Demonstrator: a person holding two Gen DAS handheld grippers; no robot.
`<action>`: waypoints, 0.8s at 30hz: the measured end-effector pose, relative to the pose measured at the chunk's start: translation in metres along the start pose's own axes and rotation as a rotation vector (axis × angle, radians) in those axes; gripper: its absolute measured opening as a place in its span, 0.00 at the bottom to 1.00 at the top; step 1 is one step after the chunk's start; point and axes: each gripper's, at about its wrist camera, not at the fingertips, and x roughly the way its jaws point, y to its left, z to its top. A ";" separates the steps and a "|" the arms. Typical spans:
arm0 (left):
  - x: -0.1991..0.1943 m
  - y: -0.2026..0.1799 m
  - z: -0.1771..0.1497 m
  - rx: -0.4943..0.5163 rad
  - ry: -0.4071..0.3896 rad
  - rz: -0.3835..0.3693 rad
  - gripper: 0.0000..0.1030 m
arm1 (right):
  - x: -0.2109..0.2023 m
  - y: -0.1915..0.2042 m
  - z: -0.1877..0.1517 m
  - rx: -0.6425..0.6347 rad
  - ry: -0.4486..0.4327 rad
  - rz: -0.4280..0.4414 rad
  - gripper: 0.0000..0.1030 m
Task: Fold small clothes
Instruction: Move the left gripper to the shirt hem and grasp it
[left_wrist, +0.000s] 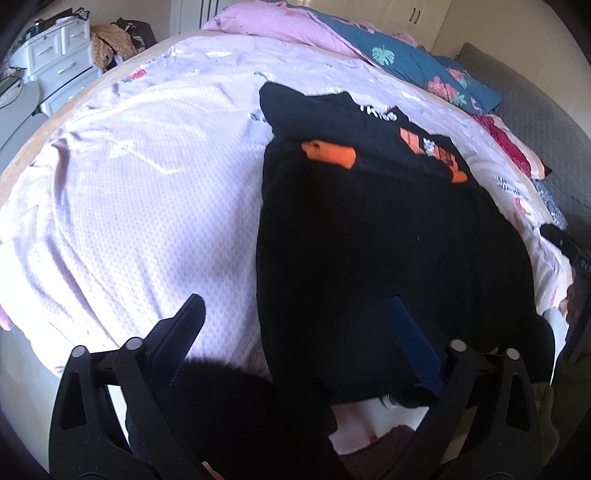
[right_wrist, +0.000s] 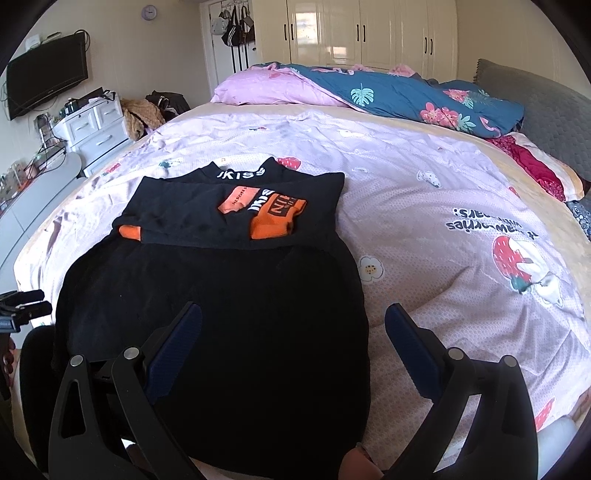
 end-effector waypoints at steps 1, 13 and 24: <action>0.001 0.000 -0.004 0.001 0.008 -0.003 0.80 | 0.000 -0.001 -0.002 0.000 0.002 -0.001 0.96; 0.017 -0.002 -0.025 -0.008 0.106 -0.060 0.59 | -0.006 -0.011 -0.018 0.009 0.021 -0.022 0.96; 0.029 -0.009 -0.035 0.027 0.144 -0.027 0.59 | -0.015 -0.025 -0.052 -0.001 0.080 -0.053 0.96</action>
